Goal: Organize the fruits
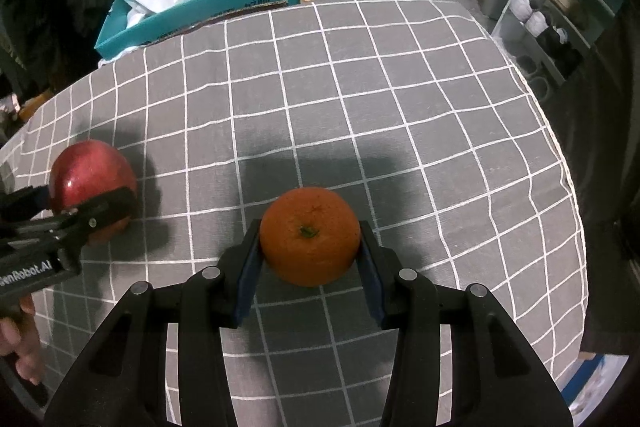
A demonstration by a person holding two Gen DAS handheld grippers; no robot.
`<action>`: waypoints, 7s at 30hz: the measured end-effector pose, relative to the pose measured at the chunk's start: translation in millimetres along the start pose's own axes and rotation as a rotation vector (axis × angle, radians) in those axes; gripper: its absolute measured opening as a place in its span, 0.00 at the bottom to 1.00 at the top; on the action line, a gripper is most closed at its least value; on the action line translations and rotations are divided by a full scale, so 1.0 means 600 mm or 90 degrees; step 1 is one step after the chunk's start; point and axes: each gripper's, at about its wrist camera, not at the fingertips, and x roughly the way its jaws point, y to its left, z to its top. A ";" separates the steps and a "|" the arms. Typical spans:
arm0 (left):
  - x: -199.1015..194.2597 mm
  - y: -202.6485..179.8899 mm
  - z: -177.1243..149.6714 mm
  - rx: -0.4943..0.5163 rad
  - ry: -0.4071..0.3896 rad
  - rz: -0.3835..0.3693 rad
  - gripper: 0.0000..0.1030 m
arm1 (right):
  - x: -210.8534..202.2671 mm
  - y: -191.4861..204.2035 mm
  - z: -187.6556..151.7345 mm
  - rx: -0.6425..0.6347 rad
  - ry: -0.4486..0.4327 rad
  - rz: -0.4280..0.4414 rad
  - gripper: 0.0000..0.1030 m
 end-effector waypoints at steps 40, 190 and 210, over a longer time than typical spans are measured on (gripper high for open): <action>-0.331 0.050 -0.053 -0.008 -0.221 0.088 0.73 | -0.235 0.140 0.027 -0.097 -0.189 0.041 0.42; -0.540 0.452 -0.279 -0.354 -0.276 0.217 0.86 | -0.282 0.606 -0.005 -0.332 -0.195 0.223 0.69; -0.674 0.370 -0.257 -0.267 -0.397 0.303 0.99 | -0.453 0.547 -0.010 -0.310 -0.370 0.188 0.81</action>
